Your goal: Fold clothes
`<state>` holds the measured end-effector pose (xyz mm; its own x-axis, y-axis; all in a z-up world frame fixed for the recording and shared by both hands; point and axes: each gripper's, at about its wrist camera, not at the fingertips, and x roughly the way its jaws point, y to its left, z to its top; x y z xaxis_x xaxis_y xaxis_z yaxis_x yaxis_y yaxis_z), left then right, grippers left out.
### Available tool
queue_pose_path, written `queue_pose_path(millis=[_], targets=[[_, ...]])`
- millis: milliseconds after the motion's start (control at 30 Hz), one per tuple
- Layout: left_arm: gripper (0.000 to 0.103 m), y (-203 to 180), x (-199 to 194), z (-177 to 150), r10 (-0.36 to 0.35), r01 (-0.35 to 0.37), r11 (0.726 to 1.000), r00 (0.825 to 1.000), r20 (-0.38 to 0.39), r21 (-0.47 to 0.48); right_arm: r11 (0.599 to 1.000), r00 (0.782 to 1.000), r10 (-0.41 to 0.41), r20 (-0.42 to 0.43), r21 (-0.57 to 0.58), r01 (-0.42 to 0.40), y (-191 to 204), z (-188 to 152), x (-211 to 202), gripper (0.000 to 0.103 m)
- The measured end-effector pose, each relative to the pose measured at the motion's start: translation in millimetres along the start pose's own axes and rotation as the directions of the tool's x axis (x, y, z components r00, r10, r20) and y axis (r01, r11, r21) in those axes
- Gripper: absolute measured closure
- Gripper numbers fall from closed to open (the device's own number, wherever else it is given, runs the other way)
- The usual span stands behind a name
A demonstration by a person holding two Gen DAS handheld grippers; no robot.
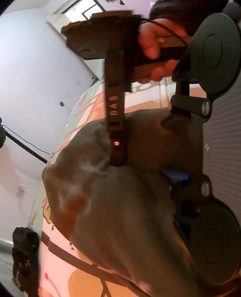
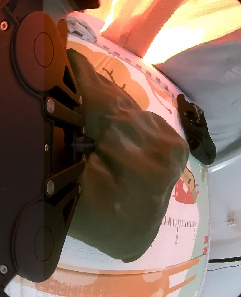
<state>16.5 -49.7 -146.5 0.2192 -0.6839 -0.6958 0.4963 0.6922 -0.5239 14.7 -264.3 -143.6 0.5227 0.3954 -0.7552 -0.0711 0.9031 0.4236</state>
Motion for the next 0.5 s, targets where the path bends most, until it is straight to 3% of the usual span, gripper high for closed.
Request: queue_pose_path(millis=[233,400,500], targets=[[0.049,-1.9,-3.2,-7.6,0.007,-0.007,1.0,1.0,0.015,-0.005,0.996,0.998,0.055,0.043,0.07,-0.058,-29.1,21.3,6.2,0.103],[0.048,-6.6,-2.1,-6.6,0.019,-0.019,1.0,1.0,0.014,0.01,0.996,0.994,0.006,0.108,0.088,-0.015,-35.3,38.8,6.8,0.103],[0.047,-10.0,-1.4,-6.4,0.029,-0.029,0.999,0.999,0.017,0.023,0.995,0.996,-0.024,0.086,0.101,0.015,-42.5,55.4,21.0,0.103]])
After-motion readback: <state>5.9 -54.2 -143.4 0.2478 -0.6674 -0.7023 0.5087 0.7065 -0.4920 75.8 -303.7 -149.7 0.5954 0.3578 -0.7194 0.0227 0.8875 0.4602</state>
